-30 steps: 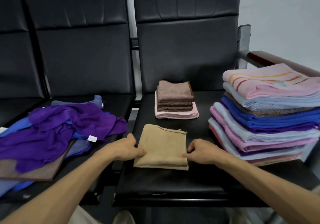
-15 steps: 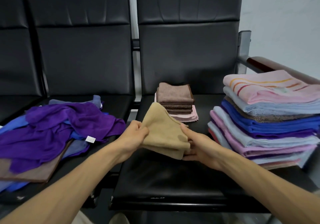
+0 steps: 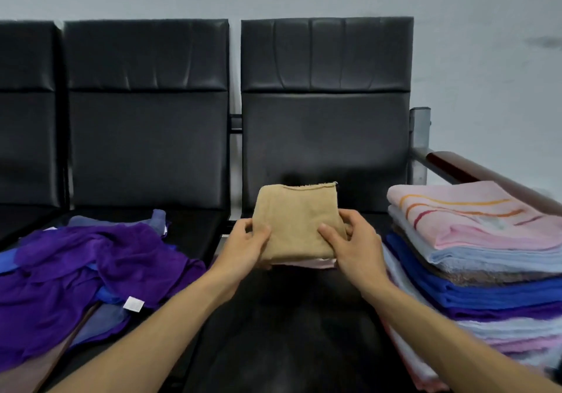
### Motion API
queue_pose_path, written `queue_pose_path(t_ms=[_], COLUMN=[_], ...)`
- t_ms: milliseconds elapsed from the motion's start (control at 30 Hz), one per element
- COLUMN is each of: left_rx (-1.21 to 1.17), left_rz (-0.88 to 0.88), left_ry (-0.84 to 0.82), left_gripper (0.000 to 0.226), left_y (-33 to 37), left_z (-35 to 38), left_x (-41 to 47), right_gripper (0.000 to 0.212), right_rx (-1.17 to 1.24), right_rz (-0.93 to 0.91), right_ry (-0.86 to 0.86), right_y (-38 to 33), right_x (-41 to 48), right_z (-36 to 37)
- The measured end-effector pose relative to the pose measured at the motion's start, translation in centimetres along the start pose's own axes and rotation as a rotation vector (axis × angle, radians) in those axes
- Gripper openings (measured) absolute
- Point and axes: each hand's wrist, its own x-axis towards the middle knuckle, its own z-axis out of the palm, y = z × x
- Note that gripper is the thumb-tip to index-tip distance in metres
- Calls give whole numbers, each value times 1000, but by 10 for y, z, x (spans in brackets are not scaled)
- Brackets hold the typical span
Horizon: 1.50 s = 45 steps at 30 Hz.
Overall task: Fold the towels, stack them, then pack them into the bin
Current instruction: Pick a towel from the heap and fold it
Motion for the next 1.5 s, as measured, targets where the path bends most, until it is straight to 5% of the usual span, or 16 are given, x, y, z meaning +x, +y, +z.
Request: queue_pose_path(t_ms=[133, 267, 467, 700, 867, 1200, 1367, 1500], left_rx=[50, 400, 731, 408, 289, 236, 149, 72], left_rz=[172, 341, 172, 19, 22, 58, 58, -4], left_ry=[-32, 14, -50, -6, 67, 434, 685, 757], left_gripper=[52, 22, 29, 38, 35, 28, 23, 25], left_y=[9, 2, -36, -35, -12, -9, -23, -34], left_z=[10, 29, 52, 38, -13, -171, -225, -243], left_x=[51, 109, 146, 132, 82, -45, -60, -67], right_gripper=[33, 35, 35, 37, 38, 24, 34, 61], right_rx=[-15, -10, -254, -533, -739, -480, -410, -416], right_rz=[-48, 39, 311, 278, -83, -239, -240, -286], right_ry=[99, 182, 48, -38, 58, -586, -706, -681], right_y=[0, 21, 80, 66, 20, -80, -98, -109], right_x=[54, 102, 132, 130, 99, 4, -32, -55], right_z=[16, 35, 62, 58, 59, 172, 236, 286])
